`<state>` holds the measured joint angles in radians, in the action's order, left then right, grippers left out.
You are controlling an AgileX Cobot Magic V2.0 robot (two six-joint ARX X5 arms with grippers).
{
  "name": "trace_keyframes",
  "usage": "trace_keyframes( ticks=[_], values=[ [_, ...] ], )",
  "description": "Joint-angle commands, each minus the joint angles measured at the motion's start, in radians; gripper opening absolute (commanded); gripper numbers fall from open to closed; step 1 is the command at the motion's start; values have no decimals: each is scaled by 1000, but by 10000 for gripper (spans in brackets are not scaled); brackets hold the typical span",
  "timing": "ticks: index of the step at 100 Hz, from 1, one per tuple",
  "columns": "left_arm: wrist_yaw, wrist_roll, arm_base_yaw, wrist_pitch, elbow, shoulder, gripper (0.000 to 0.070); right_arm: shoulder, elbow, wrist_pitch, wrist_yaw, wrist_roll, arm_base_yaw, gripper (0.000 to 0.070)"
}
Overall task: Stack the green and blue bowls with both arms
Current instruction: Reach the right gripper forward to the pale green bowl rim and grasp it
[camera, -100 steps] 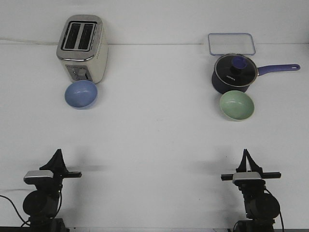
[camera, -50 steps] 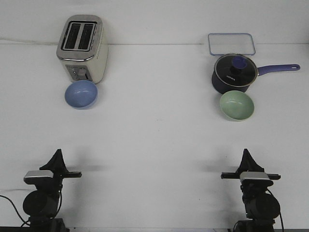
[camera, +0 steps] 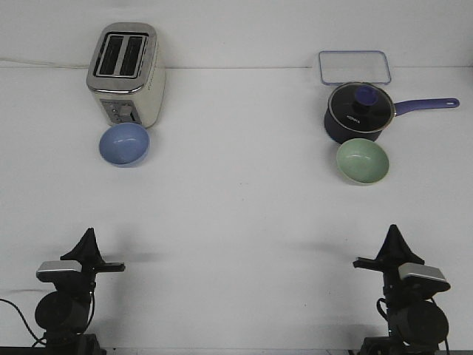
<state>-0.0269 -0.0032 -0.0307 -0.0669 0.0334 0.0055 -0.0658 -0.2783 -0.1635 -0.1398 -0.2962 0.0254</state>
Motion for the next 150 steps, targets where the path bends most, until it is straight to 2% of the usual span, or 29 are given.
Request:
trace_keyframes(
  ticks=[1, 22, 25, 29, 31, 32, 37, 41, 44, 62, 103, 138, 150],
  values=[
    [-3, -8, -3, -10, -19, -1, 12, -64, -87, -58, -23, -13, 0, 0],
    [-3, -8, -3, -10, -19, -1, 12, -375, -392, -220, -45, 38, 0, 1],
    [-3, -8, -3, -10, -19, -1, 12, -430, -440, -246, -45, 50, 0, 32],
    [-3, -8, -3, -10, -19, -1, 12, -484, -485, -270, -44, 62, 0, 99],
    [-3, -8, -3, -10, -19, -1, 12, -521, -516, -286, -44, 69, 0, 178],
    [-3, -8, -3, -10, -19, -1, 12, -528, -521, -290, -44, 70, 0, 196],
    [-3, -8, -3, -10, -19, -1, 12, -607, -583, -322, -43, 84, 0, 408],
    [-3, -8, -3, -10, -19, -1, 12, -665, -624, -341, -40, 90, 0, 501],
    [-3, -8, -3, -10, -19, -1, 12, -706, -652, -351, -40, 92, -1, 524],
    [-3, -8, -3, -10, -19, -1, 12, -940, -787, -375, 10, 105, -31, 534],
    [-3, -8, -3, -10, -19, -1, 12, -1514, -1109, -507, 181, 118, -214, 533],
    [-3, -8, -3, -10, -19, -1, 12, -1740, -1145, -500, 296, 130, -269, 532],
    [-3, -8, -3, -10, -19, -1, 12, -1782, -1145, -478, 301, 138, -269, 531]
  ],
)
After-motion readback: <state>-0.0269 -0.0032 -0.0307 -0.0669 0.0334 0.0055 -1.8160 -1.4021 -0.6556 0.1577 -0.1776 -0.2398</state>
